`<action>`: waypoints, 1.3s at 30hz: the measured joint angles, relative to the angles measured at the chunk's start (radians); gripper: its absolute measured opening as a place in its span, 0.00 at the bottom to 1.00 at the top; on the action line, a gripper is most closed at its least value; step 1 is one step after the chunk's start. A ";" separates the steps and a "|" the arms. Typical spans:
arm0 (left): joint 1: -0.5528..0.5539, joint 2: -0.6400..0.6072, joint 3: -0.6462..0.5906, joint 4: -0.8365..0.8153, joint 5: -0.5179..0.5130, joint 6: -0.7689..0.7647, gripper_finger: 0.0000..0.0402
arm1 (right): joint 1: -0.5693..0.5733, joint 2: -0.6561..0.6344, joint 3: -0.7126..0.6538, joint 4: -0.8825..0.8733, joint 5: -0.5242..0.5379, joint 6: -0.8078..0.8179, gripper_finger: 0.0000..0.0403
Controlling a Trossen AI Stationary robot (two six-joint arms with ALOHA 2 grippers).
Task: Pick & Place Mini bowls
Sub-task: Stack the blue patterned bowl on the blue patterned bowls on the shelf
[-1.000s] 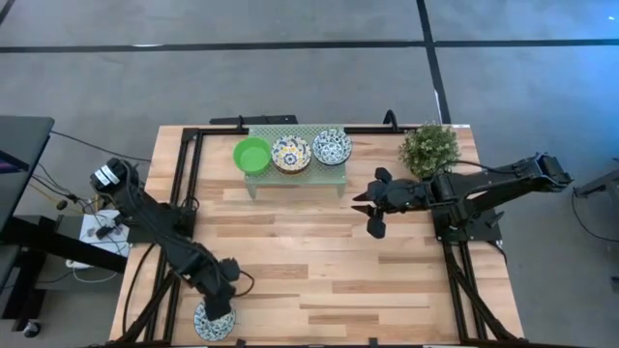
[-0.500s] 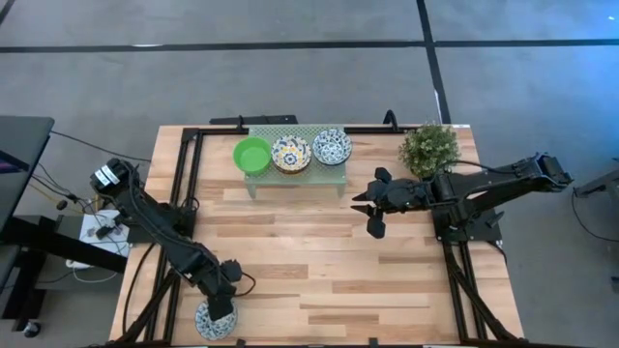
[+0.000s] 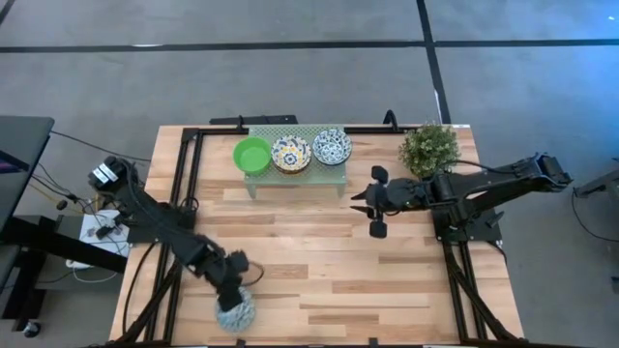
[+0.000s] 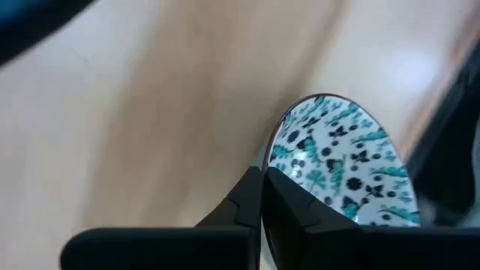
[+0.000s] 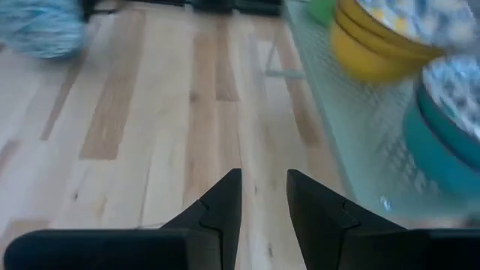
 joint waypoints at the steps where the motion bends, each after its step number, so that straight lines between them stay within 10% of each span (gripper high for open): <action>1: 0.021 -0.013 0.000 -0.004 -0.033 0.001 0.02 | 0.000 0.004 0.000 0.011 -0.029 -0.040 0.25; 10: 0.261 -0.170 -0.002 0.027 -0.259 0.059 0.02 | 0.001 0.173 0.000 0.207 -0.355 -0.316 0.26; 27: 0.474 -0.142 -0.001 0.188 -0.288 0.132 0.02 | 0.042 0.633 0.274 0.303 -0.379 -0.563 0.51; 39: 0.473 -0.146 -0.001 0.229 -0.306 0.139 0.02 | 0.044 0.784 0.424 0.280 -0.350 -0.682 0.36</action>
